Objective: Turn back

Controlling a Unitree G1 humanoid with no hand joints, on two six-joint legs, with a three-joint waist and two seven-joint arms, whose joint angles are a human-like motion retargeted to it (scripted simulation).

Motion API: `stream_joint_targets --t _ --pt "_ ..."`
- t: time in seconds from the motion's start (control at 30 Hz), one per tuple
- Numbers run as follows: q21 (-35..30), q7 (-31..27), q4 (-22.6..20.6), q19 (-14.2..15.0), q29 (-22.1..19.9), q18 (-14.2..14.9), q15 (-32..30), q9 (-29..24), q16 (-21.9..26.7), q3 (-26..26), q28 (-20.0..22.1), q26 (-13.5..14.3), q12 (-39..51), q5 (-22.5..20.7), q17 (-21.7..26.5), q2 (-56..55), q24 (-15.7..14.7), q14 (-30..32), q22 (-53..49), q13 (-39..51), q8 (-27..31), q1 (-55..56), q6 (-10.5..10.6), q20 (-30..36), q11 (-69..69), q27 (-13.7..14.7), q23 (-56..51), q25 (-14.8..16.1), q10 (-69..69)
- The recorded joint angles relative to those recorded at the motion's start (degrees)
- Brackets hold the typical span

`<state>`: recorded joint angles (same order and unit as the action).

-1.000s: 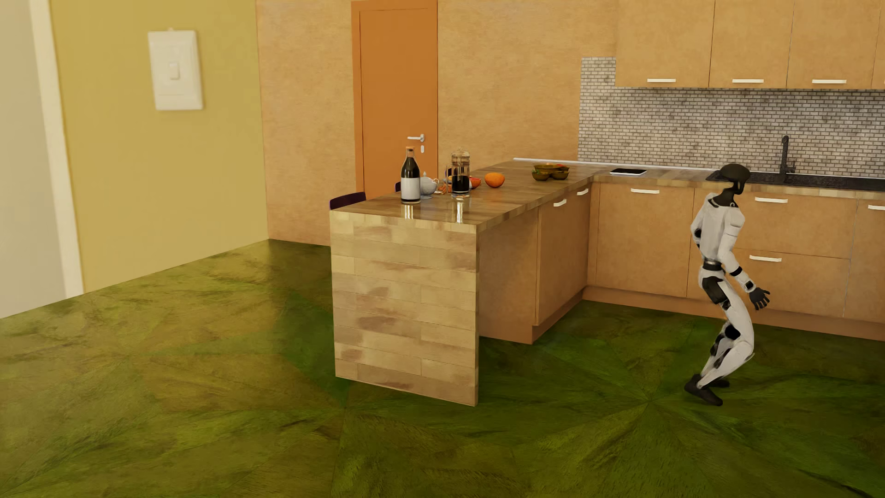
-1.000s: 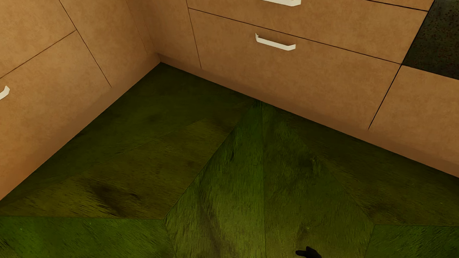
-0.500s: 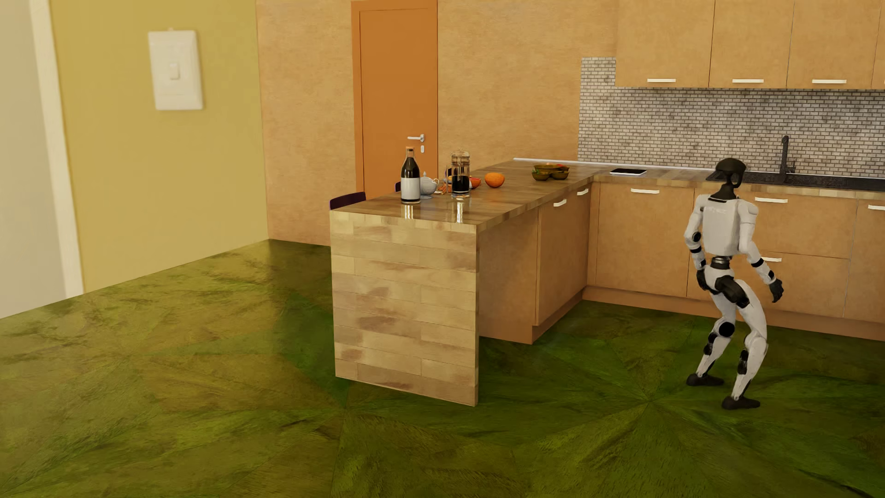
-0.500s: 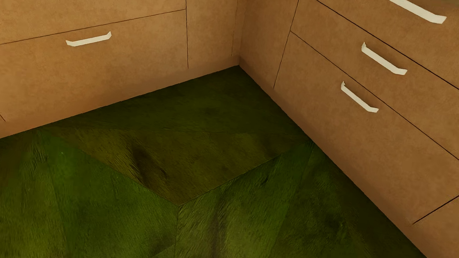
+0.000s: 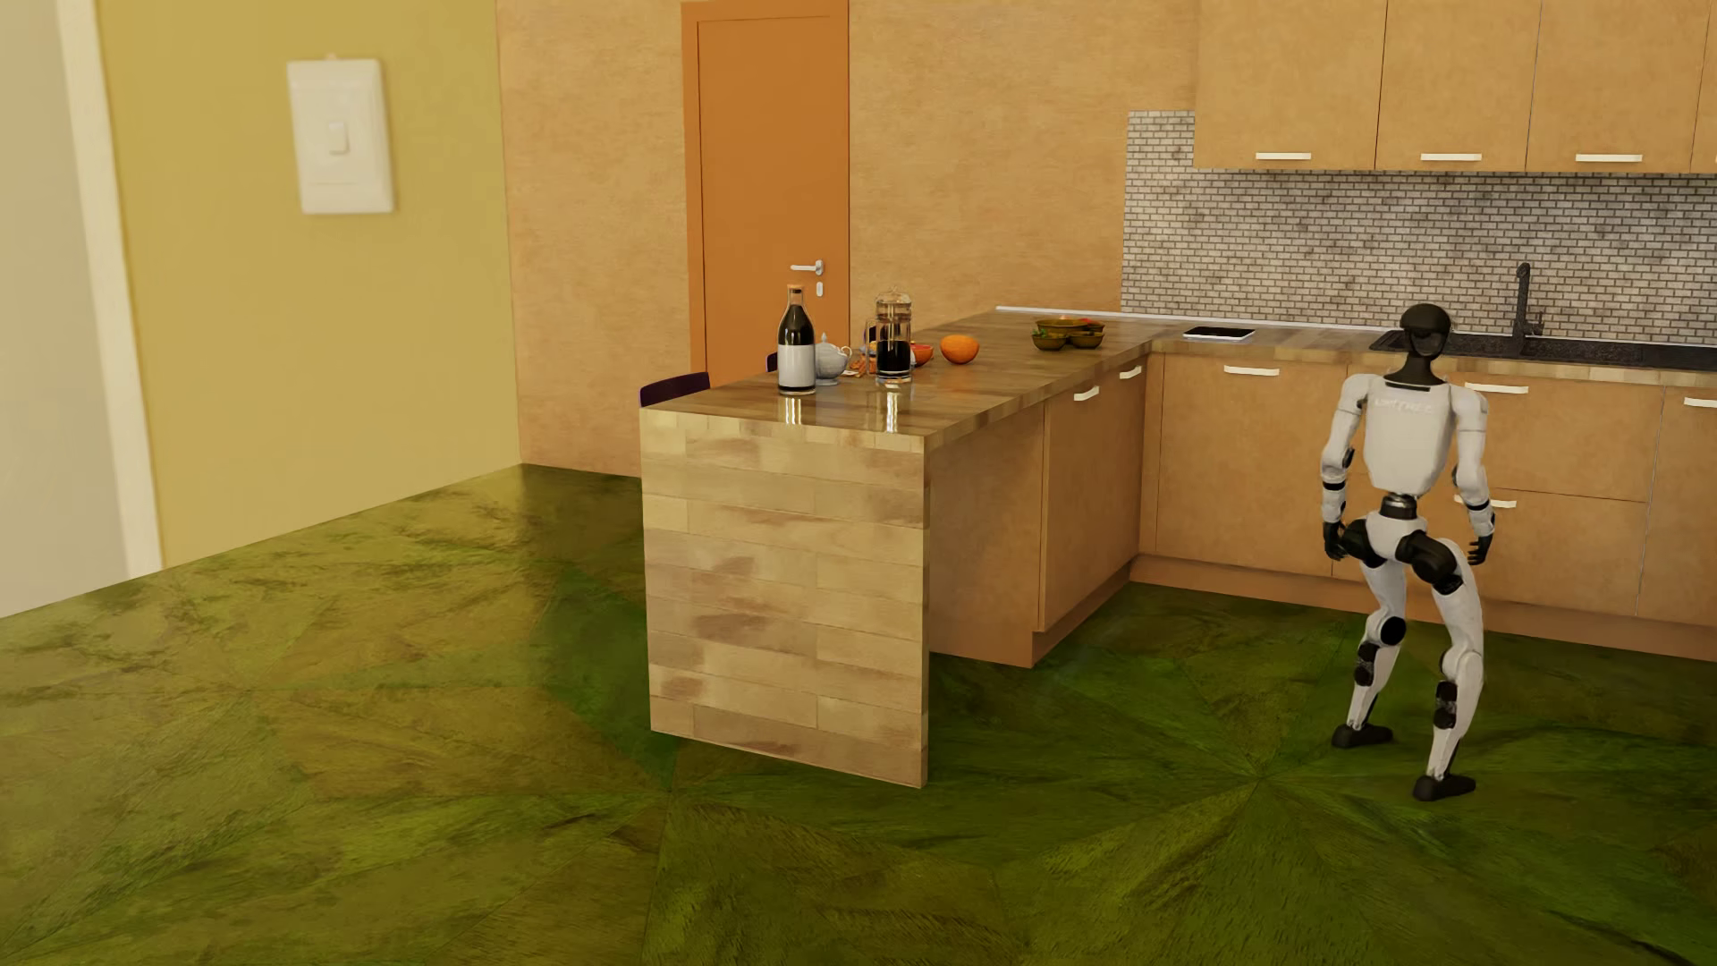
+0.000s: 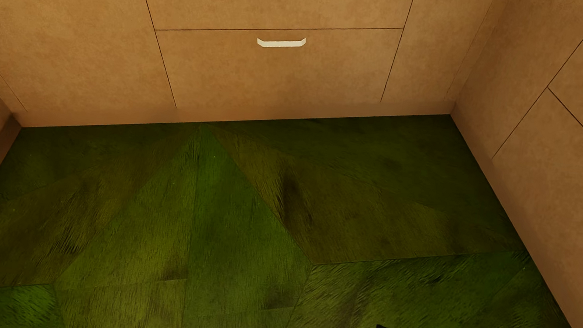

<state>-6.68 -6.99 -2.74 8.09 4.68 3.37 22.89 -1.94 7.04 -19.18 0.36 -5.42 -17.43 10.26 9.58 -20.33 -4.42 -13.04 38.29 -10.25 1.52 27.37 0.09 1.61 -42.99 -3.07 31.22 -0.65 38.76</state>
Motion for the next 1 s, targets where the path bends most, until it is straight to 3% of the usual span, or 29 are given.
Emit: stream_joint_targets --t 0.03,0.07,0.1,0.13,0.17,0.2,0.27,0.3,0.33,0.37,0.4,0.43,0.47,0.5,0.53,0.57,0.6,0.63,0.67,0.7,0.73,0.77,0.8,0.83,0.87,0.9,0.93,1.0 --pt "-0.2 0.3 -0.1 0.2 0.1 -1.4 -0.3 0.8 -0.9 -1.3 1.9 -0.9 -0.1 0.4 0.9 1.0 -0.5 -0.6 -0.5 -1.0 -0.6 0.5 -0.3 -0.8 2.9 -0.3 0.5 -0.3 -1.1" --pt "0.3 2.5 1.6 0.3 0.4 -5.4 -1.3 1.2 -0.8 -1.8 3.7 -2.5 -0.8 0.6 2.3 2.4 -0.3 -4.1 -2.4 -1.0 -2.5 1.6 0.6 0.1 5.1 -1.1 0.3 -0.7 0.2" --pt "1.0 4.1 3.1 0.4 0.2 -3.2 -0.5 1.1 1.0 -0.1 3.8 -3.7 -1.2 1.0 1.5 2.6 0.5 -6.3 -1.0 0.8 -3.7 2.4 0.9 0.2 4.1 -1.8 0.1 -1.2 1.9" --pt "0.4 4.0 3.4 0.5 -0.5 1.1 0.6 0.8 2.0 2.0 3.7 -4.9 -0.8 1.2 0.0 2.1 1.4 -4.0 0.9 2.2 -3.4 2.9 0.8 0.2 2.0 -1.4 0.0 -1.6 2.0" --pt "-0.4 3.3 2.6 0.7 -1.4 -0.9 1.7 0.6 1.7 2.3 3.0 -6.1 0.3 1.0 -0.6 1.8 1.5 1.9 0.7 2.0 -2.2 2.8 0.5 0.5 1.2 -0.3 -0.6 -1.8 0.2" --pt "-1.0 2.5 1.6 0.9 -2.0 -0.3 1.8 0.8 -0.3 1.5 2.7 -6.1 0.2 1.5 0.2 1.6 1.2 3.0 -0.7 0.1 -2.2 3.1 0.0 -0.3 1.5 1.4 -0.6 -2.2 -1.2" --pt "0.4 2.8 1.6 0.8 -1.8 -3.0 0.5 0.3 -0.2 -0.6 5.8 -5.1 -0.1 2.2 0.2 4.3 1.2 -1.9 -2.2 -1.1 -4.9 3.2 0.2 1.7 5.0 1.9 0.9 -2.7 -1.4" --pt "0.7 3.3 2.4 0.7 -1.3 -2.0 0.8 -0.6 0.7 0.0 5.7 -4.5 0.3 2.0 -0.3 4.4 1.2 -3.2 -1.7 0.3 -4.9 3.6 0.6 1.1 3.4 0.8 -0.5 -2.4 -0.4" --pt "0.5 2.4 2.3 0.3 -0.8 -0.8 0.4 -1.0 1.2 1.5 5.0 -3.7 0.2 1.3 -0.8 2.6 1.1 -0.3 -0.3 1.6 -3.6 4.0 0.9 0.7 -1.0 0.5 -0.9 -1.8 -0.8" --pt "-1.1 1.4 1.0 -0.9 -0.5 0.0 1.0 -0.4 1.7 2.0 3.7 -2.8 -1.2 1.0 -0.7 0.9 0.2 3.0 -0.3 1.6 -1.8 4.5 -0.1 1.8 -3.2 0.6 -0.8 -1.3 -2.5" --pt "-1.4 2.0 0.8 -0.4 0.1 -2.0 3.6 0.1 0.9 1.0 2.0 -2.7 -1.6 0.7 1.0 3.7 -1.1 0.4 -0.6 1.1 -0.8 5.7 -0.4 1.5 2.2 1.7 1.7 -1.0 -1.5" --pt "1.1 3.7 1.8 2.7 0.8 -7.4 3.8 -0.3 -0.5 0.2 1.9 -3.1 -1.1 1.1 2.8 4.6 -1.2 -4.4 -0.6 0.9 -1.9 6.8 0.7 0.1 2.3 1.9 3.3 -1.0 1.6" --pt "1.8 5.1 3.0 2.7 0.6 -9.6 5.0 -0.6 -0.6 1.3 1.5 -3.7 -1.2 1.2 2.3 4.5 -0.6 -7.7 -2.2 1.2 -3.0 8.4 1.4 0.0 0.5 1.1 3.3 -1.2 5.1" --pt "1.6 5.5 4.3 -0.3 -0.3 -6.3 5.1 -1.4 0.7 3.5 0.4 -3.7 1.3 1.1 1.8 2.9 0.1 -5.6 -0.8 1.5 -3.9 9.3 2.5 1.3 -5.1 -0.6 0.8 -1.7 6.7" --pt "0.7 4.0 4.2 -2.6 -1.6 -0.4 1.8 -1.8 1.6 6.0 -0.6 -2.9 3.2 0.8 1.1 -1.4 0.6 2.3 0.5 1.6 -3.5 9.5 3.2 2.8 -14.4 -2.0 -1.5 -2.2 5.1" --pt "-0.5 2.9 2.8 -4.9 -2.8 -0.5 -2.4 -1.0 1.1 7.4 -1.2 -1.0 1.2 -1.1 -0.1 -6.5 0.1 7.9 -0.8 0.9 -0.2 9.5 1.8 1.7 -20.1 -2.2 -1.2 -3.1 1.8" --pt "1.3 2.5 1.1 -7.1 -2.8 -0.6 1.8 -0.7 1.7 8.0 -0.1 1.9 -0.4 -4.0 -0.4 -7.1 -1.8 5.3 -0.9 0.2 1.7 9.6 -0.3 1.1 -12.8 -2.4 0.5 -4.2 0.4" --pt "2.5 2.5 0.1 -6.8 -2.2 -0.5 3.1 -0.6 0.1 6.8 1.5 4.6 -1.5 -4.7 1.9 -5.8 -3.3 -2.0 -1.0 -1.2 1.8 10.2 -1.0 -1.2 -7.5 -2.2 2.3 -4.6 2.0" --pt "3.2 4.5 2.1 -1.0 -1.4 -3.5 2.4 -0.1 0.8 3.8 3.0 6.3 -0.8 -4.3 4.9 -3.9 -3.9 -12.0 -1.0 -1.8 -0.9 11.8 0.8 0.3 -5.7 -2.8 4.8 -4.3 10.1" --pt "3.9 7.2 4.0 0.3 -1.4 -4.1 2.9 0.4 1.4 4.4 3.6 6.2 0.2 -3.5 4.1 -3.0 -2.9 -17.1 -1.0 0.1 -3.1 11.3 1.7 0.4 -6.2 -4.2 4.2 -3.5 19.2" --pt "2.8 8.1 5.8 -2.0 -1.9 -3.1 3.7 1.6 2.1 6.2 3.8 5.3 0.6 -3.3 2.6 -2.7 -1.1 -20.3 -1.6 1.8 -4.7 8.8 2.4 0.2 -7.1 -4.1 2.5 -2.4 24.2" --pt "-0.2 7.8 7.7 -5.3 -2.8 4.2 5.6 2.7 3.4 8.5 3.2 4.1 1.5 -3.2 2.1 -3.4 1.0 -17.4 -0.7 3.0 -6.1 4.8 3.3 2.3 -10.0 -2.6 0.0 -1.3 19.6" --pt "-1.0 7.6 5.9 -5.3 -4.1 -3.3 5.6 3.4 3.7 8.7 1.7 2.8 2.7 -2.5 0.9 -4.5 2.0 -11.4 -0.1 2.3 -5.2 4.9 2.0 1.1 -12.0 0.6 -0.2 -0.2 17.6" --pt "-1.4 6.1 4.4 -2.9 -5.1 -3.3 5.3 3.9 2.0 7.4 0.2 1.4 2.6 -2.8 0.7 -3.6 2.0 -10.3 -1.6 0.2 -3.7 5.2 1.0 -0.5 -10.2 3.3 -0.5 0.8 16.4" --pt "0.2 5.8 2.6 1.6 -5.7 -3.7 5.5 3.5 1.2 5.0 -1.0 0.8 2.3 -1.6 0.6 -2.0 1.2 -8.5 -1.0 -0.1 -3.0 4.4 -0.7 0.5 -7.5 3.9 0.1 1.5 13.8" --pt "1.7 4.3 1.5 2.3 -6.0 -3.7 4.8 2.4 0.8 3.6 -1.7 0.1 0.8 -1.9 0.0 -0.6 0.0 -7.0 -1.8 0.5 -2.5 4.0 -1.4 0.0 -5.7 3.2 -0.2 2.1 12.0" --pt "0.8 3.0 0.3 0.7 -6.4 -3.7 3.0 1.1 1.5 2.9 -1.2 0.6 -0.1 -2.0 -0.2 -0.7 -1.5 -5.6 -0.8 1.7 -1.9 3.6 -2.2 0.0 -6.7 2.3 -0.7 2.4 10.4" --pt "0.2 0.3 -1.8 -5.1 -6.5 -3.3 1.0 -0.2 2.8 2.8 0.9 1.2 -1.7 -3.3 -1.2 -1.8 -3.8 -2.0 1.5 1.8 -0.1 3.8 -3.9 0.0 -6.8 1.6 0.3 0.9 6.2"
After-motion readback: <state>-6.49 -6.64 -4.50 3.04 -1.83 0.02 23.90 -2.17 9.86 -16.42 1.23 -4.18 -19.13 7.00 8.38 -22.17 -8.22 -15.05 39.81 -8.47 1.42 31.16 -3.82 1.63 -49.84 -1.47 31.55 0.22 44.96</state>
